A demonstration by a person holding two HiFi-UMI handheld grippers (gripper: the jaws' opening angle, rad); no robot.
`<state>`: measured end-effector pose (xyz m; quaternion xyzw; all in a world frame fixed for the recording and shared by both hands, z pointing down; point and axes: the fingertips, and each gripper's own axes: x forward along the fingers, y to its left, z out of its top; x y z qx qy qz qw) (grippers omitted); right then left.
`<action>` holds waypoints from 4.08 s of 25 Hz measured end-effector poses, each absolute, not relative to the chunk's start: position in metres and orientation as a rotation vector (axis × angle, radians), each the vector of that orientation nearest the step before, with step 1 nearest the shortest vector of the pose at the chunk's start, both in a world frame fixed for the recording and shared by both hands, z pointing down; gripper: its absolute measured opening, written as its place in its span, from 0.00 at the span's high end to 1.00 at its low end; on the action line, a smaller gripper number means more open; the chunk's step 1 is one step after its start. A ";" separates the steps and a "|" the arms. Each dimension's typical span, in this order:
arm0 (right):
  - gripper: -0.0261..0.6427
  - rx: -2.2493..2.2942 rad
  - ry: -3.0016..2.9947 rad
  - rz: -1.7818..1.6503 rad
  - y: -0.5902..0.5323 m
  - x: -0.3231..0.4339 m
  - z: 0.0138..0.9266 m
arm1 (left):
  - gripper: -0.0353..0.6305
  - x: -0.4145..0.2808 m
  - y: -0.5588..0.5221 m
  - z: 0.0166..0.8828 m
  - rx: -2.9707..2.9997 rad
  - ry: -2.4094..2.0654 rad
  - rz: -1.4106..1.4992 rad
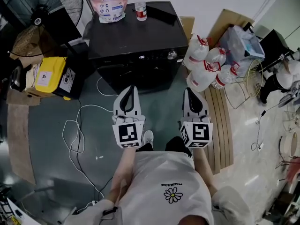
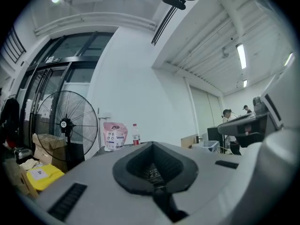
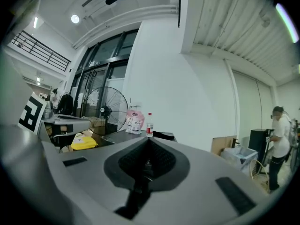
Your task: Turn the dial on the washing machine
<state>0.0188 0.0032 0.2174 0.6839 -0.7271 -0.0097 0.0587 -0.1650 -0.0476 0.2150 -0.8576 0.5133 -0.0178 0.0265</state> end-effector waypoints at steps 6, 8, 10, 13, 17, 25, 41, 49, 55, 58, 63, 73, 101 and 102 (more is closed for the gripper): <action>0.96 2.057 -2.234 -0.038 -0.030 0.029 0.217 | 0.95 -0.156 -0.069 0.225 -2.634 1.626 -0.095; 0.96 2.029 -2.266 -0.026 -0.039 0.034 0.220 | 0.95 -0.153 -0.072 0.224 -2.606 1.672 -0.092; 0.96 1.989 -2.303 -0.022 -0.044 0.038 0.221 | 0.95 -0.149 -0.073 0.224 -2.578 1.717 -0.100; 0.96 1.935 -2.346 -0.036 -0.050 0.045 0.219 | 0.95 -0.143 -0.071 0.224 -2.546 1.773 -0.100; 0.96 1.912 -2.371 -0.038 -0.055 0.059 0.218 | 0.95 -0.133 -0.071 0.222 -2.516 1.811 -0.104; 0.96 1.928 -2.372 -0.030 -0.059 0.092 0.217 | 0.95 -0.103 -0.075 0.221 -2.508 1.812 -0.127; 0.96 1.919 -2.435 -0.064 -0.111 0.138 0.250 | 0.95 -0.041 -0.143 0.263 -2.503 1.770 -0.138; 0.96 1.891 -2.444 -0.045 -0.136 0.154 0.310 | 0.95 0.001 -0.174 0.333 -2.490 1.728 -0.163; 0.96 1.875 -2.463 -0.038 -0.145 0.158 0.349 | 0.95 0.006 -0.191 0.381 -2.478 1.809 -0.147; 0.96 1.876 -2.456 -0.035 -0.150 0.160 0.371 | 0.95 0.014 -0.194 0.399 -2.491 1.809 -0.149; 0.96 1.861 -2.464 -0.005 -0.147 0.149 0.395 | 0.95 0.015 -0.192 0.418 -2.505 1.820 -0.144; 0.96 1.879 -2.456 0.006 -0.140 0.147 0.404 | 0.95 0.022 -0.195 0.421 -2.532 1.756 -0.192; 0.96 1.885 -2.429 0.029 -0.164 0.153 0.409 | 0.95 0.072 -0.257 0.452 -2.688 1.569 -0.265; 0.96 1.885 -2.430 0.025 -0.165 0.153 0.409 | 0.95 0.073 -0.257 0.454 -2.690 1.566 -0.264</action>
